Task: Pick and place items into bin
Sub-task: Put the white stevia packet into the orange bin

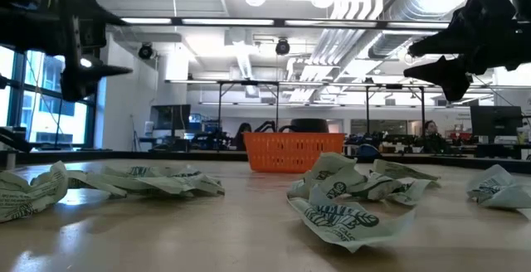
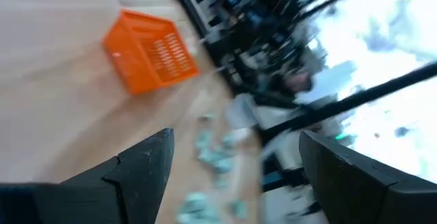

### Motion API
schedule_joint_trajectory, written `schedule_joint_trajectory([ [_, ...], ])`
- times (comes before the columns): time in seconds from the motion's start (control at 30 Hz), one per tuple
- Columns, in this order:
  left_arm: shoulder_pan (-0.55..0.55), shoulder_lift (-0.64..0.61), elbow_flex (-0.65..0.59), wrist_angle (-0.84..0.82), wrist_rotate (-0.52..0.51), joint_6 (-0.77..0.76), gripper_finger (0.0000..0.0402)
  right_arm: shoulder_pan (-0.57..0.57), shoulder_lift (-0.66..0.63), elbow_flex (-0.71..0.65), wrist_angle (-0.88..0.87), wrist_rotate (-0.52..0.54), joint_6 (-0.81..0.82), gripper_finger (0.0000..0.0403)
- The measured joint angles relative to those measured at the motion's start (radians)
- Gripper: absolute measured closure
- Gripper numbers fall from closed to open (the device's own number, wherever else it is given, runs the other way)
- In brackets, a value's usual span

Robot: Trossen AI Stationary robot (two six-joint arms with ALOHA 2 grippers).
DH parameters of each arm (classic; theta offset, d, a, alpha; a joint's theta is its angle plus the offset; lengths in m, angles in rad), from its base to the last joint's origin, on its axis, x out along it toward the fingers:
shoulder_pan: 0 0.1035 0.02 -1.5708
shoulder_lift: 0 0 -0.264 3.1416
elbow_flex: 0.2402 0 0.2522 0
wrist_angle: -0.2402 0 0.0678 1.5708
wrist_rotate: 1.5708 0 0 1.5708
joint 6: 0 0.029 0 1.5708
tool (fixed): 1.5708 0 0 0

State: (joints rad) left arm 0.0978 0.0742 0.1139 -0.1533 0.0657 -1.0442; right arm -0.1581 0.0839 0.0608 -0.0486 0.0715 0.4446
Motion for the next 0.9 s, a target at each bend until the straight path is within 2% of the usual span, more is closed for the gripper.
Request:
schedule_joint_trajectory([
  [0.1, -0.001, 0.0, 0.0, 0.027, -0.031, -0.019, 0.0053, 0.0, 0.002, 0.0, 0.019, 0.035, -0.03, 0.0153],
  [0.2, -0.001, 0.0, 0.0, 0.038, -0.108, -0.039, 0.0053, 0.0, 0.001, 0.0, 0.096, 0.16, -0.041, 0.0153],
  [0.3, 0.0, 0.0, 0.001, 0.041, -0.167, -0.033, 0.0053, 0.0, 0.001, 0.0, 0.171, 0.253, 0.068, 0.0153],
  [0.4, 0.0, 0.0, 0.001, 0.04, -0.21, -0.005, 0.0053, 0.0, 0.001, 0.0, 0.291, 0.298, 0.398, 0.0153],
  [0.43, 0.0, 0.0, 0.001, 0.04, -0.216, -0.004, 0.0053, -0.001, 0.001, 0.002, 0.317, 0.342, 0.47, 0.0153],
  [0.53, 0.0, 0.0, 0.002, 0.04, -0.218, -0.005, 0.0053, -0.003, 0.016, 0.001, 0.325, 0.483, 0.493, 0.0153],
  [0.6, 0.0, 0.0, 0.002, 0.04, -0.217, -0.007, 0.0053, -0.002, 0.018, 0.0, 0.335, 0.523, 0.486, 0.0153],
  [0.67, 0.0, 0.0, 0.002, 0.04, -0.209, -0.007, 0.0053, -0.002, 0.025, 0.0, 0.381, 0.511, 0.499, 0.0153],
  [0.7, 0.0, 0.0, 0.002, 0.04, -0.208, -0.007, 0.0053, -0.001, 0.031, 0.0, 0.411, 0.469, 0.502, 0.0153],
  [0.8, 0.0, 0.0, 0.002, 0.04, -0.207, -0.008, 0.0053, 0.002, 0.081, 0.015, 0.464, 0.226, 0.531, 0.0153],
  [0.83, 0.0, 0.0, 0.002, 0.039, -0.208, -0.007, 0.0053, 0.011, 0.109, 0.038, 0.417, 0.145, 0.572, 0.0153],
  [0.9, 0.0, 0.0, 0.002, 0.039, -0.212, 0.004, 0.0053, 0.052, 0.204, 0.107, 0.199, 0.027, 0.638, 0.0153],
])
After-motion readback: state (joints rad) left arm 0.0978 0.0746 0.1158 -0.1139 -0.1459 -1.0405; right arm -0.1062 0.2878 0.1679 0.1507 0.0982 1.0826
